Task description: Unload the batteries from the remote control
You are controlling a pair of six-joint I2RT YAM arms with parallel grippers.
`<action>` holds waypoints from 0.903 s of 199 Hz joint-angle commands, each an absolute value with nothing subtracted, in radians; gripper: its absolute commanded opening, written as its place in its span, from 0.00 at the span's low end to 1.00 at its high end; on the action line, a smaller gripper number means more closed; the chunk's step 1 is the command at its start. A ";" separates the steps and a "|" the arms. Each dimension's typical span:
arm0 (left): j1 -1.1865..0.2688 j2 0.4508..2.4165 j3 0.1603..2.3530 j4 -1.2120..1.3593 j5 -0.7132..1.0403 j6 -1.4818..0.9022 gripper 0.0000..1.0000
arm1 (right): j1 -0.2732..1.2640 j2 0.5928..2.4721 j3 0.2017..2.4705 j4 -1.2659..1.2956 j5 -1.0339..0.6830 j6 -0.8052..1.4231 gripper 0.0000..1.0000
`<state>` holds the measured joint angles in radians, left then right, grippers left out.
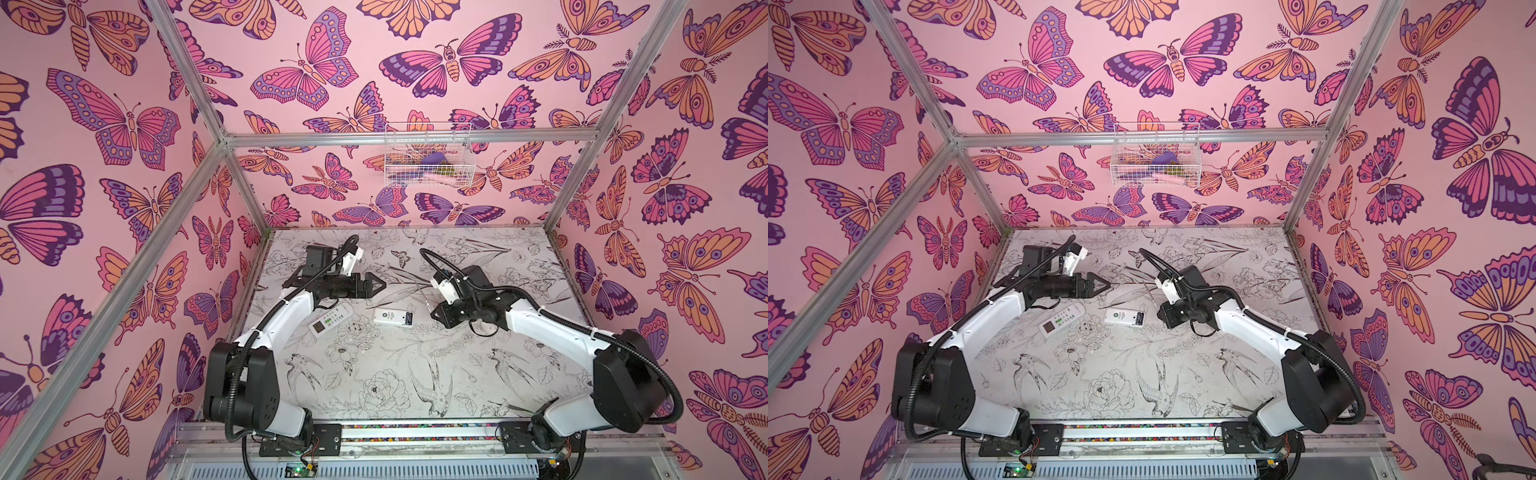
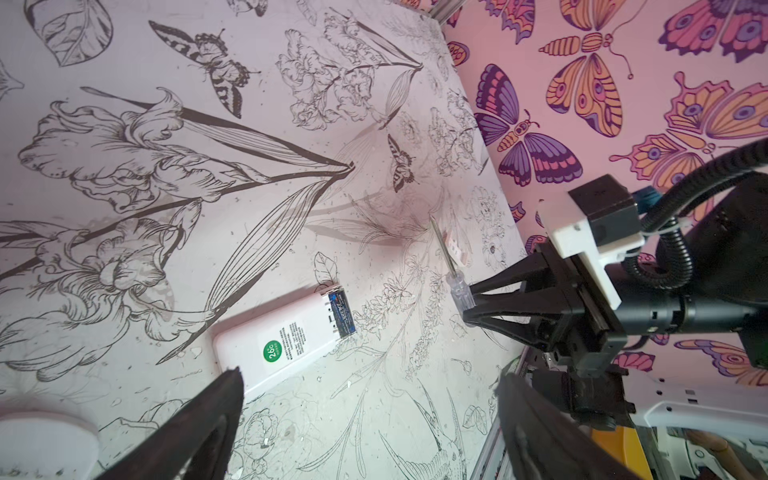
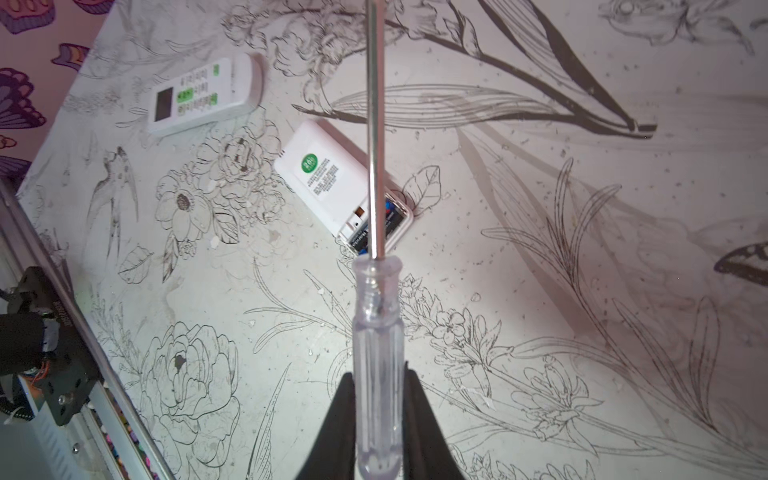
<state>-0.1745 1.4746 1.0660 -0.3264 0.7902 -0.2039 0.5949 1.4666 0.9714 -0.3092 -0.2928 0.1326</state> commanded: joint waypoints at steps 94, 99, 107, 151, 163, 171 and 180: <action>-0.177 1.475 1.068 -0.303 1.060 -0.349 0.89 | 0.831 1.343 0.910 -0.157 0.131 -0.561 0.00; -0.184 1.477 1.068 -0.302 1.060 -0.352 0.88 | 0.831 1.344 0.910 -0.155 0.130 -0.570 0.00; -0.197 1.483 1.070 -0.302 1.067 -0.360 0.87 | 0.835 1.348 0.914 -0.155 0.134 -0.576 0.00; -0.268 1.510 1.058 -0.296 1.053 -0.366 0.81 | 0.863 1.358 0.928 -0.153 0.193 -0.613 0.00; -0.279 1.515 1.061 -0.296 1.050 -0.377 0.76 | 0.871 1.355 0.931 -0.149 0.204 -0.613 0.00; -0.286 1.518 1.059 -0.293 1.045 -0.380 0.75 | 0.877 1.352 0.928 -0.142 0.211 -0.616 0.00; -0.291 1.524 1.057 -0.290 1.033 -0.383 0.73 | 0.879 1.350 0.925 -0.132 0.216 -0.620 0.00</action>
